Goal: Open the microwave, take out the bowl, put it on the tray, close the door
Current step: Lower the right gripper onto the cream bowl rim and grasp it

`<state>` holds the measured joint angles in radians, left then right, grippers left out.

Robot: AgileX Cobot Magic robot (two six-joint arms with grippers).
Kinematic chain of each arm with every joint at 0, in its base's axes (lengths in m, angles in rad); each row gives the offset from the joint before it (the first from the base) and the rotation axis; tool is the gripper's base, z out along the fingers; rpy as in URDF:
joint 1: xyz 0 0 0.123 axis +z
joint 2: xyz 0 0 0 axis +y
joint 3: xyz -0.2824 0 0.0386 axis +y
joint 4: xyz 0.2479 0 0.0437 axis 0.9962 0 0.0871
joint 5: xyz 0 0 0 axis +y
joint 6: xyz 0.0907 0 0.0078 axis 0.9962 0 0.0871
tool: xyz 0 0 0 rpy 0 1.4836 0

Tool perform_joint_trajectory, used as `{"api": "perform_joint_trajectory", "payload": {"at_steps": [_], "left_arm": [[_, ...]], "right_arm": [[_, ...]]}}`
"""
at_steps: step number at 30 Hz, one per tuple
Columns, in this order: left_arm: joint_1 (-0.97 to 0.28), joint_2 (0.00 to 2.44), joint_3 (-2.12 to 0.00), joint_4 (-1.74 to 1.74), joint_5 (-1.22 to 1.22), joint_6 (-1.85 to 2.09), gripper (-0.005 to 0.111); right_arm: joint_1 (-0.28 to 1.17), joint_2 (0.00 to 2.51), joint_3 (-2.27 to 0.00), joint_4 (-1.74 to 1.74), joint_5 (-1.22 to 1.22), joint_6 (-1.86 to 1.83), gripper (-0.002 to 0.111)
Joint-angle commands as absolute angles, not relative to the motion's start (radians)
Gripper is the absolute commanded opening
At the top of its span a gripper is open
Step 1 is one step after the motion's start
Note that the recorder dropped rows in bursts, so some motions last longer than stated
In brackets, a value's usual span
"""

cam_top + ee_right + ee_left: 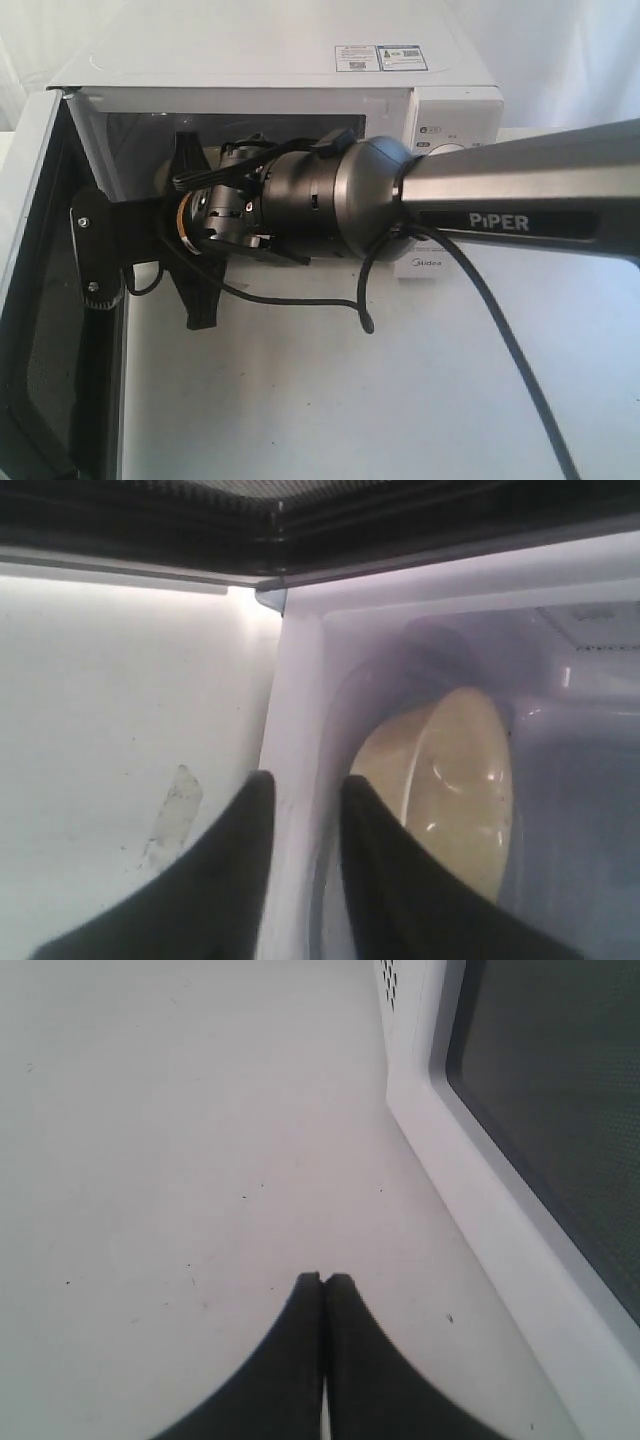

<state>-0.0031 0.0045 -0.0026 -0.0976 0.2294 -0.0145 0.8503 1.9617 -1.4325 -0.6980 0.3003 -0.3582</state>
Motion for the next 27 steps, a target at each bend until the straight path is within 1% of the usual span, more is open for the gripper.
{"api": "perform_joint_trajectory", "payload": {"at_steps": [1, 2, 3, 10, 13, 27], "left_arm": [[-0.009, 0.0, 0.0, -0.103, 0.233, -0.017, 0.0], [-0.009, 0.0, 0.0, -0.103, 0.233, -0.017, 0.0], [-0.009, 0.0, 0.0, -0.103, 0.233, -0.017, 0.0], [-0.009, 0.0, 0.0, -0.103, 0.233, -0.017, 0.0], [-0.009, 0.0, 0.0, -0.103, 0.233, -0.017, 0.0], [-0.009, 0.0, 0.0, -0.103, 0.233, -0.017, 0.0]], "right_arm": [[0.846, 1.958, -1.429, -0.704, 0.284, -0.354, 0.051], [0.846, 1.958, -1.429, -0.704, 0.284, -0.354, 0.057], [0.846, 1.962, -1.429, -0.704, 0.284, -0.354, 0.059], [0.836, 1.997, -1.429, -0.735, 0.28, -0.352, 0.06], [0.815, 2.008, -1.433, -0.738, 0.263, -0.293, 0.06], [0.805, 1.969, -1.474, -0.744, 0.237, -0.283, 0.06]]}}
